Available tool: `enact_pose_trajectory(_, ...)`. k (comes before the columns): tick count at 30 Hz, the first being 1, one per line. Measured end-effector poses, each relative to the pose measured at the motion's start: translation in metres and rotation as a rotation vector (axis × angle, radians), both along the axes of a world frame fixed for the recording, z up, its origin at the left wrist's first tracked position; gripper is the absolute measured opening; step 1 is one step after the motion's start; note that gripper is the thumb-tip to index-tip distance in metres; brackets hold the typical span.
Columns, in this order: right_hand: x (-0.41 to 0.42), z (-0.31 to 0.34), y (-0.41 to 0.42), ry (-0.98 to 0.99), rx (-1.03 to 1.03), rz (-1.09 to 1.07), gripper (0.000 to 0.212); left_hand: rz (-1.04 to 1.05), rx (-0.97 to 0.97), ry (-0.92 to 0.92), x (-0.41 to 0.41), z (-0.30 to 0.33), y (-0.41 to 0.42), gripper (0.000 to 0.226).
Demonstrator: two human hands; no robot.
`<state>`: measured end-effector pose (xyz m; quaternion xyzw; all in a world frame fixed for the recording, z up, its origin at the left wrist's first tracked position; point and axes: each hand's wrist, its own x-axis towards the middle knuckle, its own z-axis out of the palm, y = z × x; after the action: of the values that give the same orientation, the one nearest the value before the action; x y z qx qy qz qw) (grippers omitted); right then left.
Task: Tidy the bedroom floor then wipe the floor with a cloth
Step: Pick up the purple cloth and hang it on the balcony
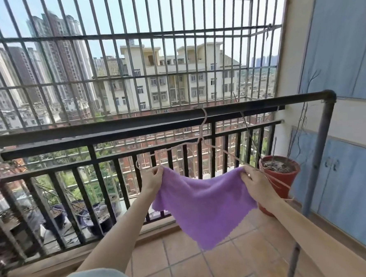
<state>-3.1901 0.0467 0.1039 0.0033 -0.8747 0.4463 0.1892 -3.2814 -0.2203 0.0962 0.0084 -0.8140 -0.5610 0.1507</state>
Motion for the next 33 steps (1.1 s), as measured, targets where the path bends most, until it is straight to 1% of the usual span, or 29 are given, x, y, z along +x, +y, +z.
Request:
enact_pose_trajectory(1,0.000,-0.002,-0.002,-0.001,0.000,0.002,0.021,0.013,-0.119,0.032,-0.001,-0.001,0.000,0.029)
enact_pose_trajectory(3,-0.002,-0.005,-0.004,-0.044,-0.029,-0.027,0.022,0.040,-0.293,0.076,-0.002,-0.001,-0.001,0.030)
enact_pose_trajectory(4,-0.006,-0.006,-0.004,-0.092,-0.043,-0.059,0.022,0.053,-0.355,0.083,-0.004,-0.001,-0.003,0.030)
enact_pose_trajectory(6,-0.018,-0.009,-0.001,-0.254,-0.030,-0.130,0.018,0.077,-0.450,0.089,-0.009,-0.005,-0.012,0.030)
enact_pose_trajectory(8,-0.029,-0.011,0.002,-0.434,0.059,-0.138,0.018,0.075,-0.489,0.098,-0.012,-0.009,-0.020,0.030)
enact_pose_trajectory(10,-0.036,-0.013,0.003,-0.515,0.112,-0.100,0.019,0.067,-0.498,0.109,-0.013,-0.011,-0.024,0.031)
enact_pose_trajectory(12,-0.034,-0.013,0.001,-0.506,0.009,-0.035,0.020,0.049,-0.505,0.115,-0.015,-0.012,-0.026,0.031)
enact_pose_trajectory(14,-0.023,-0.011,-0.004,-0.430,-0.062,0.006,0.024,0.022,-0.517,0.118,-0.018,-0.013,-0.029,0.031)
enact_pose_trajectory(16,-0.014,-0.012,-0.006,-0.282,0.028,0.022,0.027,-0.016,-0.523,0.113,-0.020,-0.014,-0.031,0.031)
enact_pose_trajectory(17,-0.007,-0.015,-0.006,-0.171,0.094,0.036,0.028,-0.036,-0.525,0.099,-0.021,-0.014,-0.030,0.031)
enact_pose_trajectory(20,0.020,-0.027,-0.007,0.258,0.306,0.057,0.026,-0.096,-0.509,0.068,-0.022,-0.017,-0.026,0.030)
enact_pose_trajectory(22,0.040,-0.043,-0.005,0.481,0.365,0.069,0.024,-0.139,-0.474,0.066,-0.022,-0.020,-0.022,0.029)
enact_pose_trajectory(24,0.060,-0.064,-0.004,0.601,0.283,0.000,0.018,-0.177,-0.451,0.049,-0.019,-0.021,-0.018,0.029)
enact_pose_trajectory(25,0.069,-0.074,-0.006,0.627,0.186,-0.058,0.015,-0.193,-0.444,0.039,-0.019,-0.022,-0.017,0.029)
enact_pose_trajectory(26,0.077,-0.084,-0.009,0.618,0.056,-0.125,0.013,-0.207,-0.436,0.039,-0.019,-0.023,-0.016,0.029)
enact_pose_trajectory(28,0.085,-0.100,-0.020,0.520,-0.264,-0.296,0.013,-0.231,-0.426,0.044,-0.020,-0.025,-0.014,0.029)
enact_pose_trajectory(29,0.086,-0.107,-0.025,0.435,-0.404,-0.384,0.018,-0.244,-0.420,0.046,-0.019,-0.026,-0.013,0.030)
enact_pose_trajectory(30,0.084,-0.112,-0.029,0.345,-0.495,-0.426,0.028,-0.256,-0.410,0.047,-0.018,-0.027,-0.011,0.030)
enact_pose_trajectory(32,0.074,-0.121,-0.030,0.168,-0.555,-0.360,0.051,-0.270,-0.395,0.048,-0.015,-0.028,-0.008,0.030)
enact_pose_trajectory(33,0.068,-0.122,-0.030,0.097,-0.561,-0.310,0.058,-0.273,-0.389,0.051,-0.014,-0.029,-0.006,0.029)
